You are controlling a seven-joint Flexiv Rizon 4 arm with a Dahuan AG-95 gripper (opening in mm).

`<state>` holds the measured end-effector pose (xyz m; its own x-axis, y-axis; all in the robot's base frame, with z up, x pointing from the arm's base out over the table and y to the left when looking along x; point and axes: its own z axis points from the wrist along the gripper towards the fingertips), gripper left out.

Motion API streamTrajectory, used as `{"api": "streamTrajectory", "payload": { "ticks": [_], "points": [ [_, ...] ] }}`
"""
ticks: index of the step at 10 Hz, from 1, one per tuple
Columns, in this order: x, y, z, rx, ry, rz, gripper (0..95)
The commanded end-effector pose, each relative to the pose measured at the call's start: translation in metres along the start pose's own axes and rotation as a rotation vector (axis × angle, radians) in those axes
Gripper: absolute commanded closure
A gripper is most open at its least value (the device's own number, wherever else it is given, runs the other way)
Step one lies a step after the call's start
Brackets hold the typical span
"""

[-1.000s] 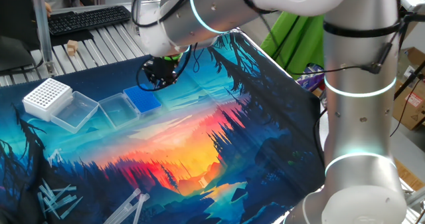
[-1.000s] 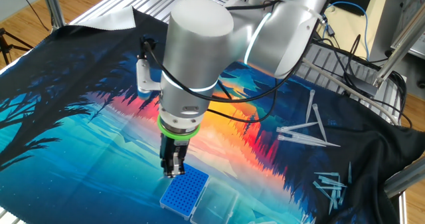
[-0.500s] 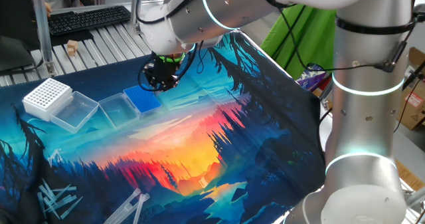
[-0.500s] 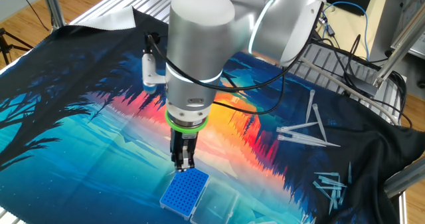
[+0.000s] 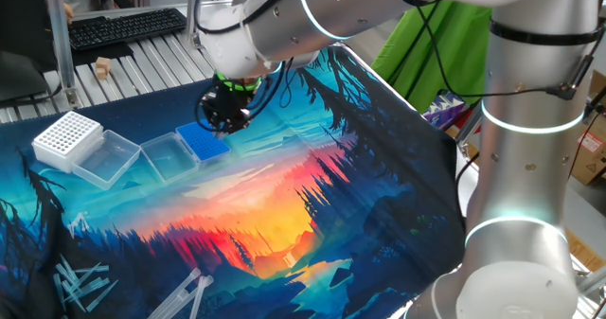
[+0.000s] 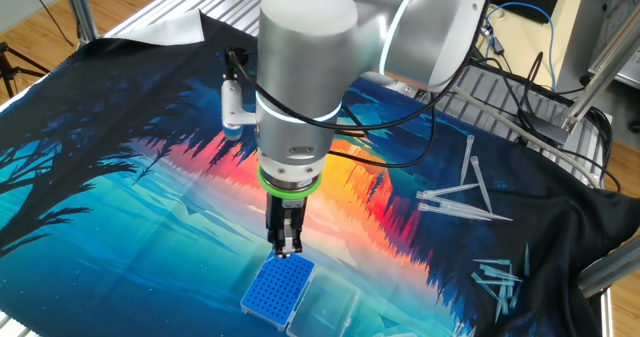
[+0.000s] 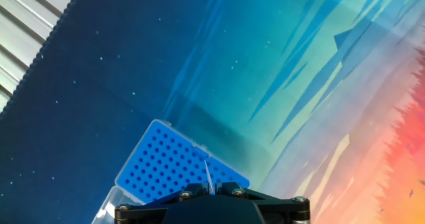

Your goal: Insert a small pipette tip into the holder for small pipette tips

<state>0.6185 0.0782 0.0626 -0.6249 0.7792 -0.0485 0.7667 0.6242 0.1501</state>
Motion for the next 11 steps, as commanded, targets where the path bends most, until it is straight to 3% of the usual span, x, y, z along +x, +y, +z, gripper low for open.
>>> {"api": "streamTrajectory", "payload": {
  "ticks": [1, 6, 10, 11],
  "points": [
    [0.0009, 0.0005, 0.0012, -0.002, 0.002, 0.003, 95.0],
    [0.0045, 0.0052, 0.0036, -0.037, 0.066, 0.032, 95.0],
    [0.0043, 0.0059, 0.0053, -0.041, 0.074, 0.036, 95.0],
    [0.0043, 0.0059, 0.0064, -0.052, 0.094, 0.042, 95.0]
  ]
}}
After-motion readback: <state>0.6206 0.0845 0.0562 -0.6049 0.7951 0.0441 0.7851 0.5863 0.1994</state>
